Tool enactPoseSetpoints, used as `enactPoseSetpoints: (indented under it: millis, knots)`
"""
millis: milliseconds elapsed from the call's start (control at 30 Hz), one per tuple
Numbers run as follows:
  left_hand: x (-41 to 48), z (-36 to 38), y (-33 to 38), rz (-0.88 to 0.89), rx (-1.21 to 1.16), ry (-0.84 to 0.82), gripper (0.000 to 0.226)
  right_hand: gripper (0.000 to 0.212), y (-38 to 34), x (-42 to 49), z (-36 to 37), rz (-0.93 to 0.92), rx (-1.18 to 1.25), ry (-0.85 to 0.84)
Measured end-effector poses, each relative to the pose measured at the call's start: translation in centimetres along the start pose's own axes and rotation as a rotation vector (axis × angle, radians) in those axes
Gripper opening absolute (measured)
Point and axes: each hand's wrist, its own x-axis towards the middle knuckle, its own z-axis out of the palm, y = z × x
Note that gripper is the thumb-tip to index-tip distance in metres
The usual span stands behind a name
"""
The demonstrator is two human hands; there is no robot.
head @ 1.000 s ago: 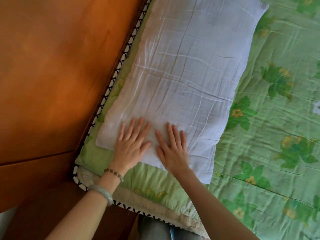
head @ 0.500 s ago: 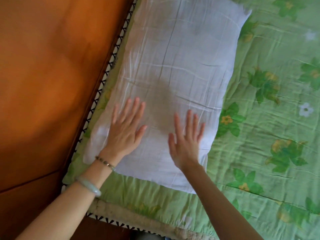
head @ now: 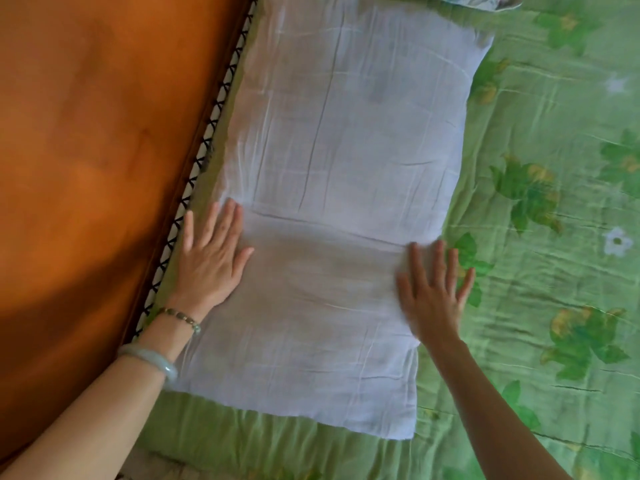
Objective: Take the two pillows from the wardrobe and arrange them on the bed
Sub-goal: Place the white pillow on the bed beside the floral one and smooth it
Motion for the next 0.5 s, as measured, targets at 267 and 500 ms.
enactPoseSetpoints:
  millis: [267,500]
  knots:
    - [11.1,-6.4,6.0,0.102,-0.093,0.277,0.063,0.055,-11.4,9.2,-5.1,-0.299,0.126,0.347]
    - [15.0,-2.1,4.0,0.098,-0.064,0.187,0.074,0.053,-6.8,14.8,-1.7,-0.466,-0.068,0.399]
